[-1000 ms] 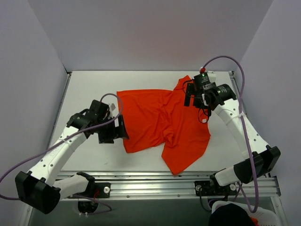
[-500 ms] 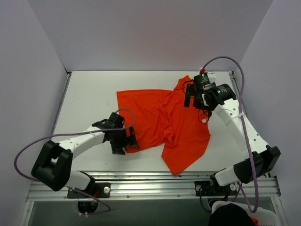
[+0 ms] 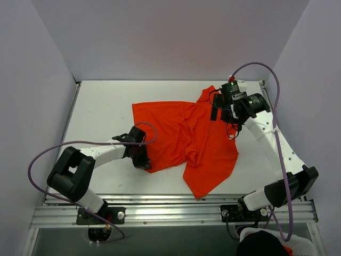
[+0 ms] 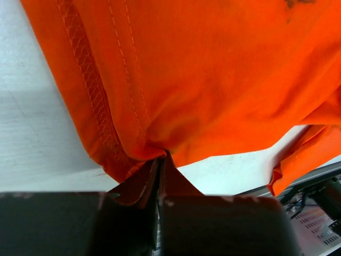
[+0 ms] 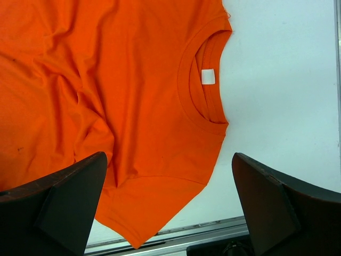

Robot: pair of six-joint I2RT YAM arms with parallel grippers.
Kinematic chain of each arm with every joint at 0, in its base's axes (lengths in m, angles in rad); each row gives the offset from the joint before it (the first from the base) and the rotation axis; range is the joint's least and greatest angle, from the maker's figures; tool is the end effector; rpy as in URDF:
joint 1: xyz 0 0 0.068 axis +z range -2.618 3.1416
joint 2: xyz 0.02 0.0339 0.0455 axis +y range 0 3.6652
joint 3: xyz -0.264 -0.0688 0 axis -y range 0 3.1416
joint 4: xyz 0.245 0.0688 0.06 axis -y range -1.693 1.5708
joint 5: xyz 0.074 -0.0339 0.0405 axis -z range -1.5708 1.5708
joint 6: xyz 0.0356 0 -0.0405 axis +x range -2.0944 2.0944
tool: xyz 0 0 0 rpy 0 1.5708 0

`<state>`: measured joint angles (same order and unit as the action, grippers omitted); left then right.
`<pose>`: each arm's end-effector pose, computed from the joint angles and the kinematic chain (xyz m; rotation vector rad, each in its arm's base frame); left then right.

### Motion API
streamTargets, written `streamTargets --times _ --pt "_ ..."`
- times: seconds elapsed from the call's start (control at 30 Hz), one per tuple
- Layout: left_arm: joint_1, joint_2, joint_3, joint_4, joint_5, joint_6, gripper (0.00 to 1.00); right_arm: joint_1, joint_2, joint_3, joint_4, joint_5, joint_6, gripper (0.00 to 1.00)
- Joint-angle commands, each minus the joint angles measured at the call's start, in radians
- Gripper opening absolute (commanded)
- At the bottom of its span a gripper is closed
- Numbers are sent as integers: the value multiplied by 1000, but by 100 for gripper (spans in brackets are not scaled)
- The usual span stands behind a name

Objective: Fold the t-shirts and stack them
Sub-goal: Flatten the tshirt out

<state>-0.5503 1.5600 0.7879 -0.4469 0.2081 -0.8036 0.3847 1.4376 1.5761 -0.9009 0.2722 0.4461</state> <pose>0.2280 -0.1485 0.1474 -0.3176 2.9269 -0.5673 0.2795 0.1028 0.3936 0.2050 2.2919 0.1087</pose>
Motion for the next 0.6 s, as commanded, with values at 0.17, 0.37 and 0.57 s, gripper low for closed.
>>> streamTargets --times 0.17,0.37,0.57 --pt "192 54 63 -22 -52 144 2 -12 12 64 -67 42 -10 100" --pt "444 -23 99 -102 -20 280 2 -24 -40 0 -73 51 20 100" --pt "495 14 194 -228 -121 299 2 -53 -63 -51 -104 78 88 100"
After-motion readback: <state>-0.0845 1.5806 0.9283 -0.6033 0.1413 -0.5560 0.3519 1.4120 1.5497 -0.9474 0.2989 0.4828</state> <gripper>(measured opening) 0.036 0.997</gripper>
